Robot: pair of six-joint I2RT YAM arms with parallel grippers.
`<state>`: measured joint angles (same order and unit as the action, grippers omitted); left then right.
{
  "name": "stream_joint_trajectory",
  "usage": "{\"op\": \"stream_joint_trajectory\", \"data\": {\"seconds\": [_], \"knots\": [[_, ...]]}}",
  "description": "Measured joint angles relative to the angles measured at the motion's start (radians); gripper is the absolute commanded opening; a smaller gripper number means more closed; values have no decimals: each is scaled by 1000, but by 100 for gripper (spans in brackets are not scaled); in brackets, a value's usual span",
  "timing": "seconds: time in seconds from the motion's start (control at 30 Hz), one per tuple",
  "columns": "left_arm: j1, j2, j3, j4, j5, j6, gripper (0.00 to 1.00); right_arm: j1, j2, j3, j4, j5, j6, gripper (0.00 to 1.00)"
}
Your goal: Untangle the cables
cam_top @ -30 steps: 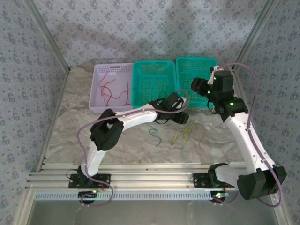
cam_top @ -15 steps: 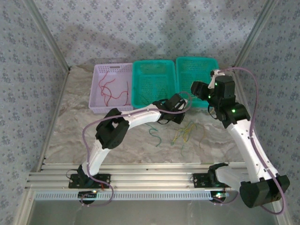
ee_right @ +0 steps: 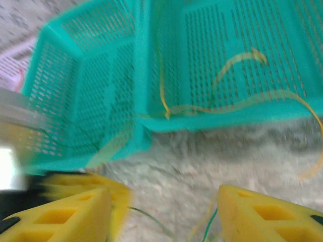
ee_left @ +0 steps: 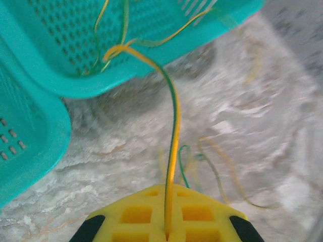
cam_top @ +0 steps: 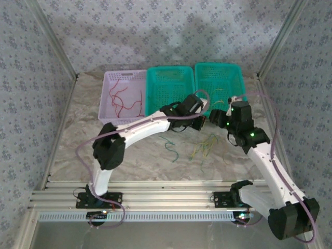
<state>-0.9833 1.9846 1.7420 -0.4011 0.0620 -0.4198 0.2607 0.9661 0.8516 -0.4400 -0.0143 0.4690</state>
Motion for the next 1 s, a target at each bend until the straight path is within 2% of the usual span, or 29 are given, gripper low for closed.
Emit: {"op": "stream_joint_trajectory", "data": {"seconds": [0.17,0.43,0.63,1.0], "knots": [[-15,-126,0,0,0,-19,0,11,-44,-97,-33,1,38,58],[-13,-210,-36,-12,1,-47,0,13,-142,-120,-63,18,67,57],[-13,-267,-64,-37,23,-71,0,13,-135,-154,-26,-12,74,57],[-13,-505,-150,-46,17,-71,0,12,-92,-167,38,-46,70,56]]}}
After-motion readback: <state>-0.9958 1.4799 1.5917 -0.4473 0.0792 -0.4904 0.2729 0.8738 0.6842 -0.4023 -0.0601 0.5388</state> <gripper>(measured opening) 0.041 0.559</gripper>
